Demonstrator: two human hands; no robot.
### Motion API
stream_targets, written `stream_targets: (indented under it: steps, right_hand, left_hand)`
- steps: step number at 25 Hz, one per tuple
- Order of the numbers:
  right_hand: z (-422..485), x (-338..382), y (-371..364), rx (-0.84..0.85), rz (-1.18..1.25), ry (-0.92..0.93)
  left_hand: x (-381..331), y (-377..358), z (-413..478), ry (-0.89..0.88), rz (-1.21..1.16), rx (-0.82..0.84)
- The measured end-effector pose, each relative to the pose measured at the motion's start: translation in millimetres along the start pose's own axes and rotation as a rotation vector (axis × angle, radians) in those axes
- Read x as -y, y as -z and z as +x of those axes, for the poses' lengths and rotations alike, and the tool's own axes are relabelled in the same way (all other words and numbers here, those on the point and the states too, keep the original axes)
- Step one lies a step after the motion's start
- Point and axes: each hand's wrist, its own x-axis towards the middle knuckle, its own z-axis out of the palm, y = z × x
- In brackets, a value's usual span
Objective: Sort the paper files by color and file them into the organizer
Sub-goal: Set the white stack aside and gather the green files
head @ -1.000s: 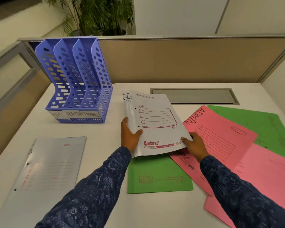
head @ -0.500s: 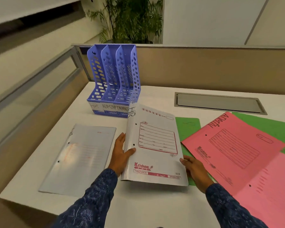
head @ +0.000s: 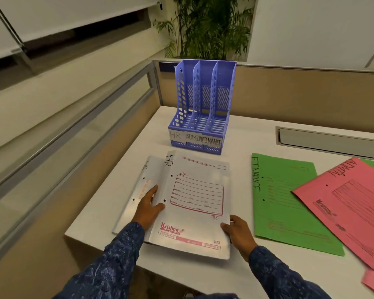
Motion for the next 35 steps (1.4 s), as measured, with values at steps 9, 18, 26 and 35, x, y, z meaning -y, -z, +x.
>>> stream_targets:
  steps: [9,18,26,35]
  right_hand:
    - [19.1,11.7,-89.9,0.089,-0.096,0.0]
    - [23.8,9.4,-90.4,-0.024,-0.558,0.118]
    - [5.6,19.8,-25.4,-0.201,-0.512,0.285]
    - [-16.6,2.9,121.2,-0.602,-0.502,0.175]
  left_hand:
    - [39.7,81.7,42.5,-0.044,0.221,0.025]
    - [64.3,78.4,52.3,-0.068,0.322,-0.057]
    - [13.5,27.8,49.1,-0.274,0.461,-0.296]
    - [-61.7,-146.8,31.6,-0.423,0.503,0.323]
